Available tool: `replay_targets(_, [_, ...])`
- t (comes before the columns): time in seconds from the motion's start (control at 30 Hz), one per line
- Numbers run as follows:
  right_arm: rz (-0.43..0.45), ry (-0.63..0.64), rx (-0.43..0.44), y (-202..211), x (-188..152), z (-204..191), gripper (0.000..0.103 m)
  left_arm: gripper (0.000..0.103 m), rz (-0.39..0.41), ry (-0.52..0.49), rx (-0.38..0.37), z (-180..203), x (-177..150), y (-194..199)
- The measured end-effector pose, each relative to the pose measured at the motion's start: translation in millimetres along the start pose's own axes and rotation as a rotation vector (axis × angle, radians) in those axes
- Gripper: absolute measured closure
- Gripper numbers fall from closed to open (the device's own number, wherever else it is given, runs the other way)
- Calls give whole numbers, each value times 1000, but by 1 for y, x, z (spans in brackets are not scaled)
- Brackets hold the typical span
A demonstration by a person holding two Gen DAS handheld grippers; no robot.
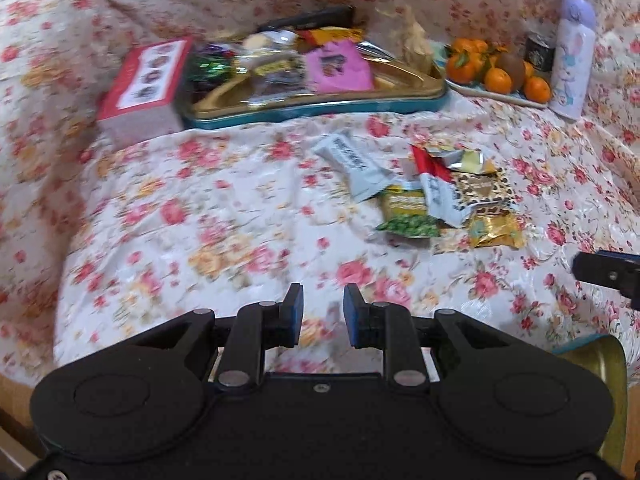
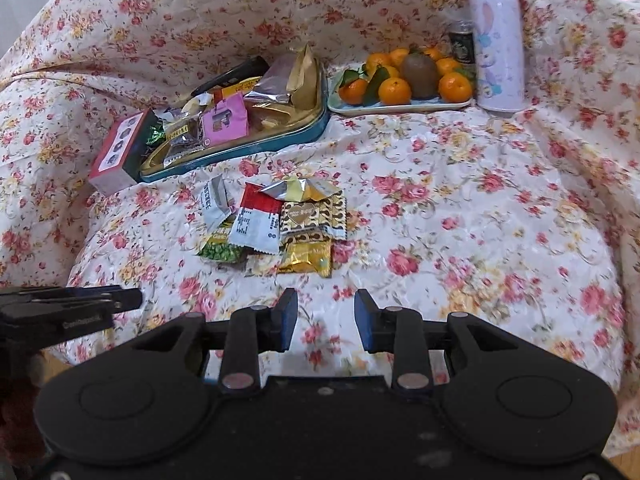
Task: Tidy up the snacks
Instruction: 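Withdraw both grippers from the tray back toward the loose snacks, then grasp the white sesame bar with the left gripper while the right grasps the gold candy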
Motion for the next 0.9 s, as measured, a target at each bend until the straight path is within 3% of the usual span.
replay_targets(0.3, [-32, 33, 21, -40, 20, -13, 69, 70, -51, -9, -12, -2, 12, -38])
replay_targets(0.57, [-66, -20, 28, -71, 44, -16, 69, 70, -68, 25, -27, -11, 13, -50])
replay_targets(0.9, [-137, 7, -14, -84, 33, -11, 69, 69, -64, 34, -24, -11, 12, -50])
Point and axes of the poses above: each gripper's, at about its wrist camera, not at the fingertips, and y roughly against the way its jaws point, z to its right, x to its top, the point moved 8 cm from there along -y, roughly the way its jaws point, and after that the axes turned 8 degrees about -x, right-handed, at the moved point
